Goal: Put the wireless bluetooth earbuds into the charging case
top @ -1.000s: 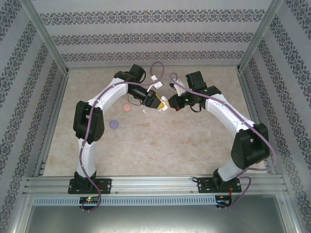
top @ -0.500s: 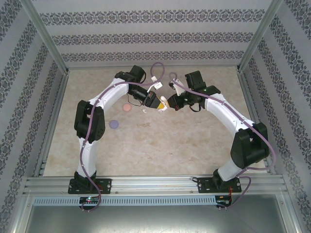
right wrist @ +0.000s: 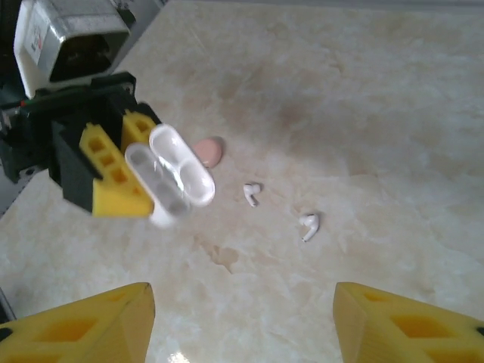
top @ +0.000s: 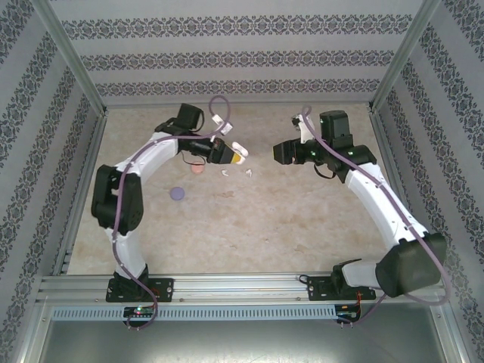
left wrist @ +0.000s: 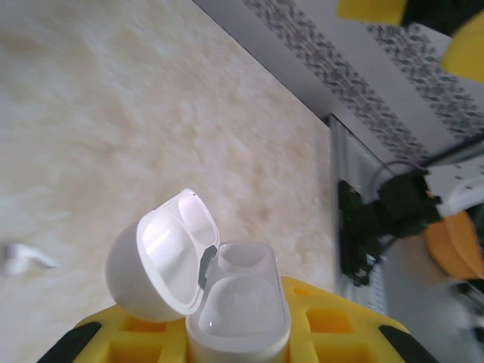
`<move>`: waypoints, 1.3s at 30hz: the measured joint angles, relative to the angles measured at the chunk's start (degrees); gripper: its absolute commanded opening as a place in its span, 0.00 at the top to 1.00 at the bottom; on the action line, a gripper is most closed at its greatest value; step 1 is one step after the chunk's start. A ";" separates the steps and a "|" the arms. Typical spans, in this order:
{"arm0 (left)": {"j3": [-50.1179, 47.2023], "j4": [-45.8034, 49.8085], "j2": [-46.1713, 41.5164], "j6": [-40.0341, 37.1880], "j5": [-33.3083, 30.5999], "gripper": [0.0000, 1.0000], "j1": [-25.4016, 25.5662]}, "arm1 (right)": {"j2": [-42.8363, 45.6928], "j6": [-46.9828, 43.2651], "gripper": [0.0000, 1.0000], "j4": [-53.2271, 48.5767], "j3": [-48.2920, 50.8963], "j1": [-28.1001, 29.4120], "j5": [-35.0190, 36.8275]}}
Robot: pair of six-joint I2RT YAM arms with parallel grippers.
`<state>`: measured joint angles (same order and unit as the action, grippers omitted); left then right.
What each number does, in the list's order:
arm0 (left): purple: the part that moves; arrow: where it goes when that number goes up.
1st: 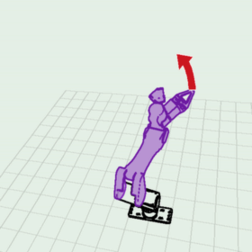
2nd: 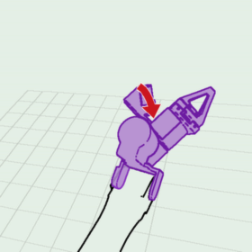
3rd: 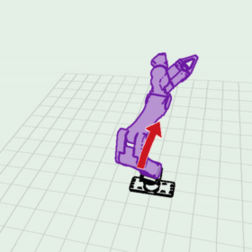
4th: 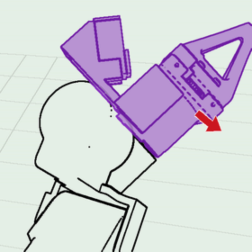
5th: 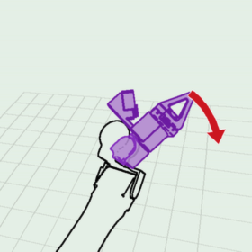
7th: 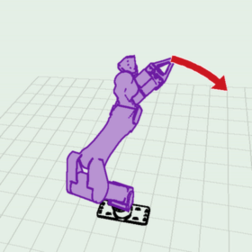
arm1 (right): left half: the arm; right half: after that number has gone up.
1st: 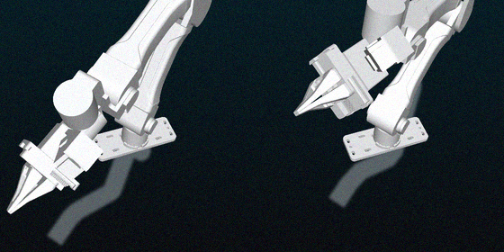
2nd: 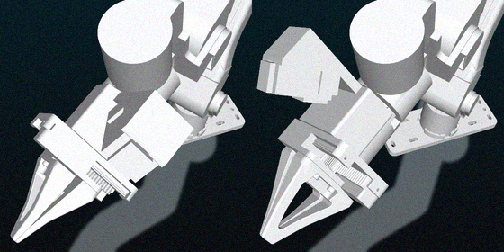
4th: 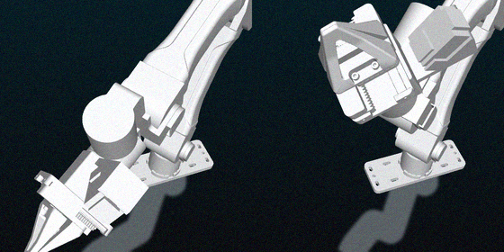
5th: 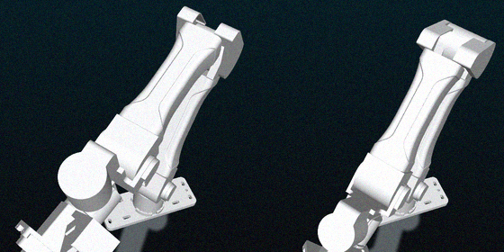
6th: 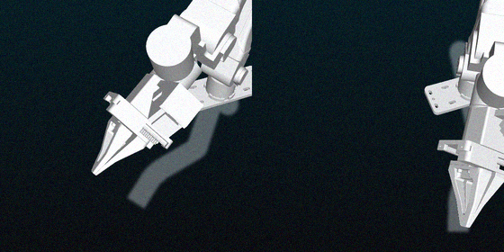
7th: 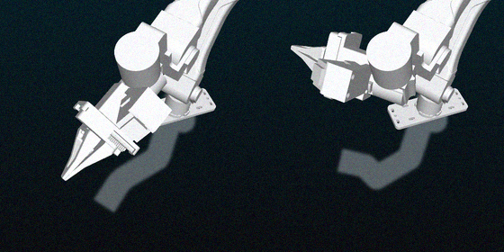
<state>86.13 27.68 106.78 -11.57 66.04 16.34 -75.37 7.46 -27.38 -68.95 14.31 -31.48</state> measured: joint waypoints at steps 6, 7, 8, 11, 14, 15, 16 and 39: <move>-12.63 -20.48 -13.38 9.79 -9.20 1.00 -0.55 | -1.55 9.51 0.34 0.63 1.38 1.38 5.46; -14.10 -23.15 -14.91 10.91 -10.58 1.00 -0.55 | -2.56 10.86 0.34 0.63 1.36 1.86 6.43; -15.76 -26.03 -16.68 12.15 -12.44 1.00 -0.55 | -3.93 12.24 0.34 0.76 1.36 2.67 7.56; -20.00 -33.77 -21.03 15.10 -18.03 1.00 -0.55 | -8.98 15.06 0.34 0.72 0.90 5.77 10.69; -23.61 -39.76 -24.81 16.96 -23.52 1.00 -0.55 | -15.30 16.96 0.35 0.09 -1.55 9.16 13.49; -24.72 -41.59 -26.03 17.53 -25.53 1.00 -0.55 | -17.64 17.46 0.35 -0.26 -2.89 10.32 14.36; -25.64 -43.23 -27.10 17.99 -27.34 1.00 -0.55 | -19.80 17.81 0.36 -0.44 -4.33 11.37 14.97; -35.76 -57.75 -42.80 23.65 -57.13 1.00 -0.55 | -57.09 14.99 0.40 -13.38 -42.40 24.35 28.52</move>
<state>50.37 -30.06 63.99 12.08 8.91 15.79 -132.46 22.46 -40.75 -111.35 38.65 -2.96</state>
